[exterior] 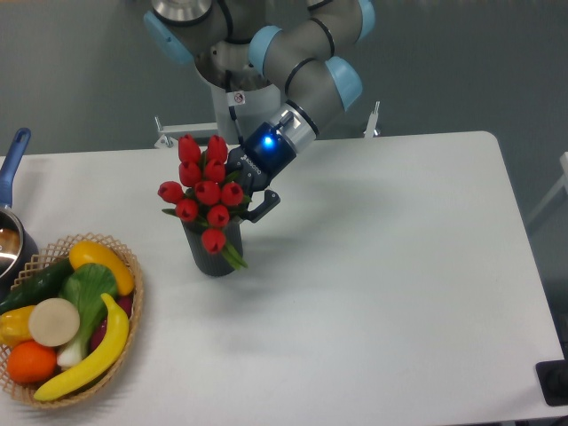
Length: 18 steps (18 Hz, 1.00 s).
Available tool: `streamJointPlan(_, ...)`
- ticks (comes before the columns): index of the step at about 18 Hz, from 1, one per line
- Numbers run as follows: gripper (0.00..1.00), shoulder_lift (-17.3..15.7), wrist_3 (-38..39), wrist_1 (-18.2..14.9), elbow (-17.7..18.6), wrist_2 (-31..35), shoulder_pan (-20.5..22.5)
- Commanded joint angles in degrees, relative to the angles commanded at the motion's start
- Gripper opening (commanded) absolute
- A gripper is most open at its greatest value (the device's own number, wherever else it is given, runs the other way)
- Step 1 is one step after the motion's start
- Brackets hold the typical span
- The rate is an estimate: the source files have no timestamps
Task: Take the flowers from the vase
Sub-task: 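Close the gripper around the tulip stems just above the vase, then lift the gripped tulip bunch straight up out of the vase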
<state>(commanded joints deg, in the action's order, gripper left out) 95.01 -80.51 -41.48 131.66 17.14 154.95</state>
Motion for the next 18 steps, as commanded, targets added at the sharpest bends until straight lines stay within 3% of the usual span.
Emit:
streamJointPlan(2,0.15,-0.35,0.79,0.0,-0.62,-0.09,0.09)
streamJointPlan(8,0.15,-1.05,6.67,0.0,-2.81,-0.09,0.53)
streamJointPlan(13,0.16,-4.56,14.4,-0.09,-4.3,0.0,1.14)
streamJointPlan(18,0.19,-6.15,24.77,-0.26,-9.57,-1.14,1.76)
